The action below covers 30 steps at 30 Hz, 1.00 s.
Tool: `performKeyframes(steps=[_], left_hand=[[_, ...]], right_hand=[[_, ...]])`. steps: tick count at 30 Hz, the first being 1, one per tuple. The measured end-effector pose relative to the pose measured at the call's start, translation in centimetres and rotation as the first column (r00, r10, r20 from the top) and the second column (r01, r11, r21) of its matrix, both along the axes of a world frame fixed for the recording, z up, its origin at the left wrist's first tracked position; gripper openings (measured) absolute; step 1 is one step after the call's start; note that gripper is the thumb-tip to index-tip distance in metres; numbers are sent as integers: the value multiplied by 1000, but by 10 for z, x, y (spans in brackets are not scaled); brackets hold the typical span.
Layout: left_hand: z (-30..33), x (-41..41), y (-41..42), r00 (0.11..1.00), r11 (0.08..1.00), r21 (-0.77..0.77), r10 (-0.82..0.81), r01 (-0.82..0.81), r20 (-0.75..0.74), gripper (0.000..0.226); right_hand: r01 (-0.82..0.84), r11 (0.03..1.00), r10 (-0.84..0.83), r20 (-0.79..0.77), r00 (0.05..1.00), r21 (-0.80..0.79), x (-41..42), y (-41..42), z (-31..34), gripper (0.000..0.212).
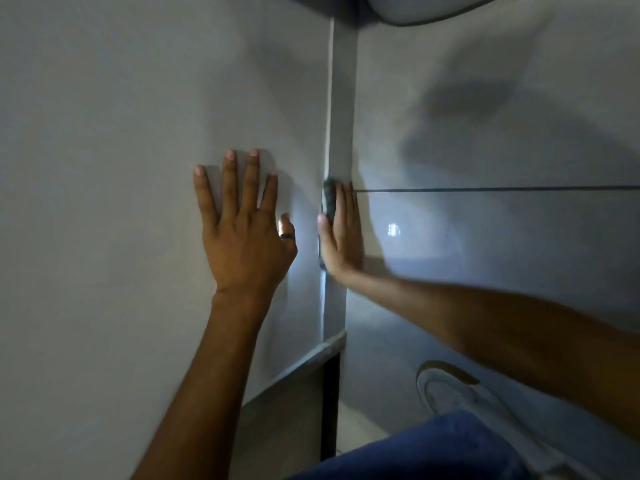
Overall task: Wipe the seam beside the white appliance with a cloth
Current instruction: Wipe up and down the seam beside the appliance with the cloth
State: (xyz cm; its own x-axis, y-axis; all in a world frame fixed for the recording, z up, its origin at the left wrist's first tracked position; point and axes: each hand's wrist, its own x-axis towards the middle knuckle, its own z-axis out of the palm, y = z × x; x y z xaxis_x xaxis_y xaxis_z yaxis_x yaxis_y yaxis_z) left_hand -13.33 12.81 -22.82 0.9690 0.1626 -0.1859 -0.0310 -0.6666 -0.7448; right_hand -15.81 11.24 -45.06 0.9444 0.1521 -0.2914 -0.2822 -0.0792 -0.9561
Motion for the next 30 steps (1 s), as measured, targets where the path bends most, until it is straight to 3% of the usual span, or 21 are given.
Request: performKeyframes(steps=[3,6,13,16,19,23,28,30], left_hand=[[-2,-3,5,1000,999,43,-13,13,-7,70],[-6,-1,8,999,995,96,-42,41,5,71],[-11,-3,14,996,986,142,-88,87,7,73],[-12,-2,11,996,989,130,-81,76,30,72],[-13,-1,11,996,989,131,-79,72,47,72],[-13,0,12,995,987,140,-89,81,53,72],[-15,1,14,994,986,149,-90,80,61,72],[-17,0,15,992,981,168,-105,94,63,73]], right_hand=[[-56,998,58,-101,993,22,-103,-2,6,69],[-13,1000,15,-132,991,16,-132,3,8,71],[19,996,-24,57,998,87,51,5,-11,64],[33,996,-38,48,998,88,139,4,-7,64],[32,996,-37,50,998,83,168,6,-3,66],[-6,1000,5,14,1000,18,101,2,-1,69],[-161,987,159,-111,981,-13,-115,-13,11,73],[-185,982,180,-135,974,-25,-148,-11,13,75]])
